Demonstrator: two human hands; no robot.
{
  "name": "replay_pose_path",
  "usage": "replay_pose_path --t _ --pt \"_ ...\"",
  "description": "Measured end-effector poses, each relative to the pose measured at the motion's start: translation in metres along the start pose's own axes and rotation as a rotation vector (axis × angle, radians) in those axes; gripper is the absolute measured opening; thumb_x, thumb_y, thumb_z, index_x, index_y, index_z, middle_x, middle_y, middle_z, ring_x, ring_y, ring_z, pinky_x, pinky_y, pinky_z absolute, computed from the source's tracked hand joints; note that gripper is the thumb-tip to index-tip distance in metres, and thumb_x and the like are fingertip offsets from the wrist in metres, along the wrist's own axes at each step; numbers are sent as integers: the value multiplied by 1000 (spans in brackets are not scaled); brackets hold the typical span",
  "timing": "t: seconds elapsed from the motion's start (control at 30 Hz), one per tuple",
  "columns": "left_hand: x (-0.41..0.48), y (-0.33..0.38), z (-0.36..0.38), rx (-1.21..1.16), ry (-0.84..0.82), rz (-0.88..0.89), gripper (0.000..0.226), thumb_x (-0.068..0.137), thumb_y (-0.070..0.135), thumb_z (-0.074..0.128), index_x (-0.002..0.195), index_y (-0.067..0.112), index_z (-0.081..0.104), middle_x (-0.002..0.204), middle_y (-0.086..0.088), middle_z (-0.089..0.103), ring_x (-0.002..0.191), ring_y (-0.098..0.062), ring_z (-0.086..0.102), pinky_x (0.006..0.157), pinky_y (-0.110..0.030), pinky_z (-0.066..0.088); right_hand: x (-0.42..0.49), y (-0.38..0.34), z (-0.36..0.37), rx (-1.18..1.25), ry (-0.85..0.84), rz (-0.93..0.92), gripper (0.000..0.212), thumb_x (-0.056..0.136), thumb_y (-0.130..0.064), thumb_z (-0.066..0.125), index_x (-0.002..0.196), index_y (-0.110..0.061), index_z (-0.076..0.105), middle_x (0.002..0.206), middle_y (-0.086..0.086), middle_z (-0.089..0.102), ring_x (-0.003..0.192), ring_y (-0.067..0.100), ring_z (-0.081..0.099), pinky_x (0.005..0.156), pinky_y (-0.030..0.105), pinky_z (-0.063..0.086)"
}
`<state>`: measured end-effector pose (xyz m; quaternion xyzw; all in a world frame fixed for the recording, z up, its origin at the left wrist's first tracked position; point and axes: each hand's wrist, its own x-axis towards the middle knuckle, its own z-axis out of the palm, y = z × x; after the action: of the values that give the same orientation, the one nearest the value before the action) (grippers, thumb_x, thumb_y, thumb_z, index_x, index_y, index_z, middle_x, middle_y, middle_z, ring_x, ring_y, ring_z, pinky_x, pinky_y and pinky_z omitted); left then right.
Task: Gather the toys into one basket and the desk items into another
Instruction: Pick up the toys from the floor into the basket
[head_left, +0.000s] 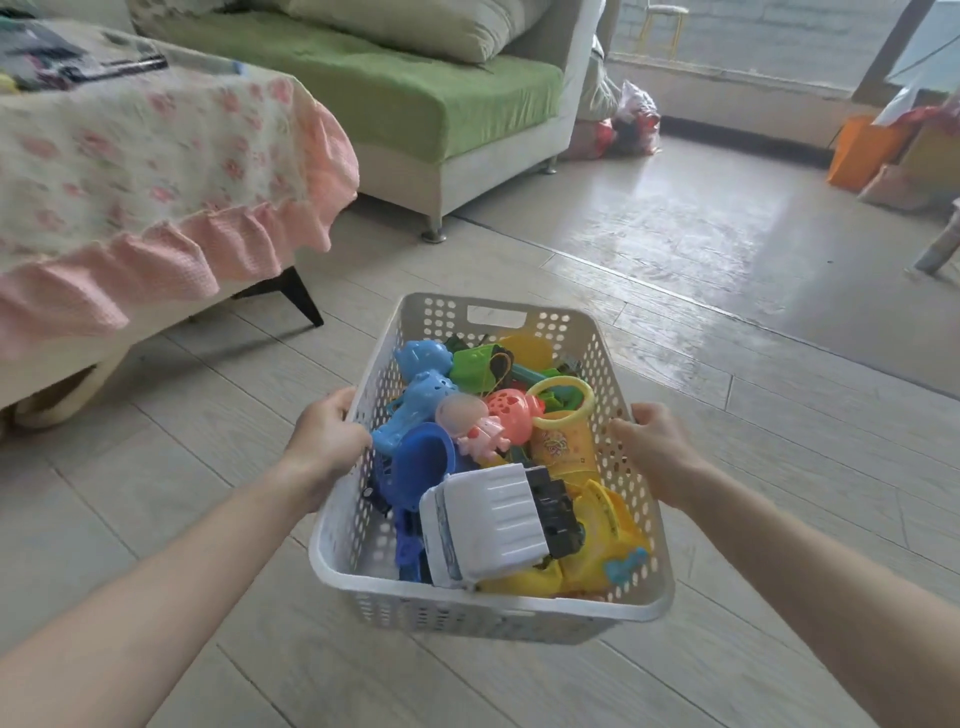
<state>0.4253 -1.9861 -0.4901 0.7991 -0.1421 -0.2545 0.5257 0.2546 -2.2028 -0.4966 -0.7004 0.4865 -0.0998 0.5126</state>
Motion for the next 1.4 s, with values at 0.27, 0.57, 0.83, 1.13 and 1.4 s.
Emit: replay_pose_path --t 0.27,0.57,0.83,1.13,1.4 --pt "-15 118 -101 -102 96 -43 52 81 -14 46 120 20 55 86 -2 61 66 -15 56 42 -23 47 -31 -162 -1 -31 10 -113 17 96 -18 45 101 -6 56 89 11 64 70 19 64 60 32 55" --pt "-76 314 -212 -108 138 -68 58 79 -18 43 123 18 54 93 -3 64 68 -13 56 54 -25 43 -128 -367 -77 -24 -23 -75 20 95 -19 44 102 -4 57 93 13 66 77 24 67 55 28 52" --pt "-138 475 -287 -122 93 -41 57 78 -21 41 122 12 55 102 -10 64 72 -22 60 43 -18 45 -216 -520 -151 -33 -5 -118 20 93 -13 44 88 -2 60 74 9 60 60 21 57 53 30 46" --pt "-208 637 -371 -80 104 5 51 79 -22 41 120 5 55 92 -14 63 56 -15 54 36 -17 41 -301 -673 -219 -79 -15 -237 16 89 -1 45 80 -1 58 70 12 57 56 22 52 51 29 43" --pt "-262 711 -429 67 107 67 43 78 -19 46 115 0 56 69 -7 55 49 -15 54 38 -19 40 -357 -744 -244 -161 29 -365 21 82 1 45 96 10 58 86 24 59 69 30 58 56 37 48"
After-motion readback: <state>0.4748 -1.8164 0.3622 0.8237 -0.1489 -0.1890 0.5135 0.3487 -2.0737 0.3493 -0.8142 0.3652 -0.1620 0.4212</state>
